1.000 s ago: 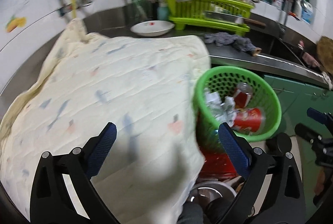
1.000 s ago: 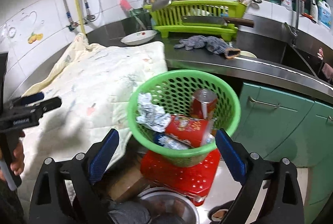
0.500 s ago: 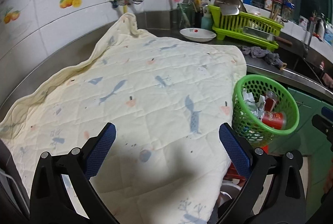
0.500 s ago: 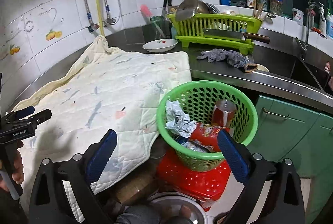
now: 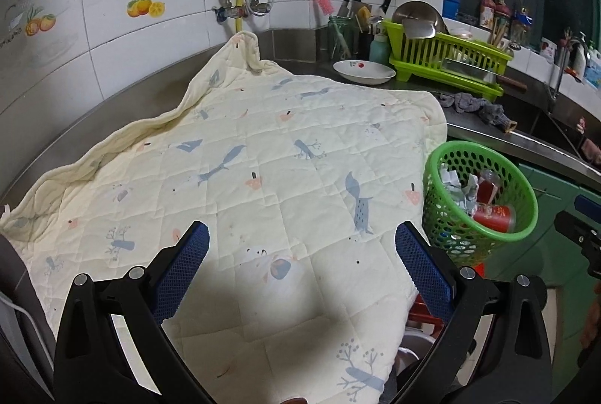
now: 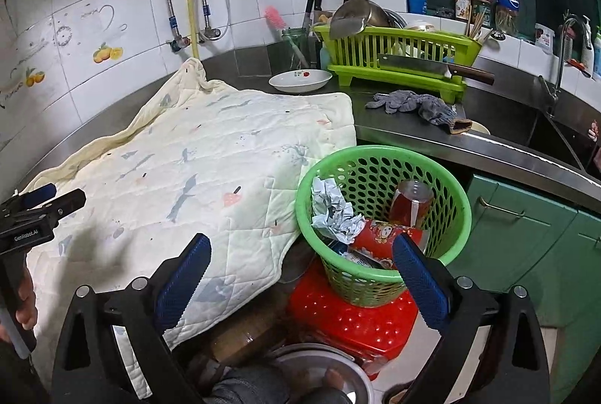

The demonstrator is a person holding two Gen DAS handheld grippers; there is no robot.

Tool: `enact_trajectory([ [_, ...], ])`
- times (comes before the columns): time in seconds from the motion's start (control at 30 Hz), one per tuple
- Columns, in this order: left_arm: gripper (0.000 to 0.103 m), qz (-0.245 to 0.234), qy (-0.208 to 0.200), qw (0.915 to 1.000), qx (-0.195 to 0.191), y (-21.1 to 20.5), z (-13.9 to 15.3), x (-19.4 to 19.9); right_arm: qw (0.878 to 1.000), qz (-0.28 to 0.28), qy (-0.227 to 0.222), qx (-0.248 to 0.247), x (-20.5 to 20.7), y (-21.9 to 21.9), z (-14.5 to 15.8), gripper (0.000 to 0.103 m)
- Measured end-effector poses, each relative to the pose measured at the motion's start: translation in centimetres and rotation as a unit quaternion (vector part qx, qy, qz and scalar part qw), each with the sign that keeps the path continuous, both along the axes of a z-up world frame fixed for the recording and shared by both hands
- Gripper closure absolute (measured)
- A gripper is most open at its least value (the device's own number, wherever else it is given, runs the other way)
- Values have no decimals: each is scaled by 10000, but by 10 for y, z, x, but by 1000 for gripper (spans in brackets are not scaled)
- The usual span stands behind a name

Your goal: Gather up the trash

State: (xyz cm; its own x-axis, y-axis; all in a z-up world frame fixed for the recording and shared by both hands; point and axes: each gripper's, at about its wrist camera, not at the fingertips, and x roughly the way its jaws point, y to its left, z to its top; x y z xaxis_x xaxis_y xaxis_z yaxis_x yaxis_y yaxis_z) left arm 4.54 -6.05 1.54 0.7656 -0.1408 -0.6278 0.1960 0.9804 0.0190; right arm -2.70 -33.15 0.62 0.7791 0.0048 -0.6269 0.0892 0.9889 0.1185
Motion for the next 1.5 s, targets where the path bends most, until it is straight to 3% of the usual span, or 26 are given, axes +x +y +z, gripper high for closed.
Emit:
enact_trajectory([
  [0.7,5,38,135,9999,56,2,-11,0,10000,50,44,-25,2,7,1,9],
  [1.5,5,-341,94,9994,-12,-18,-14,-10,9999,81,93,-71,5,12,-4,8],
])
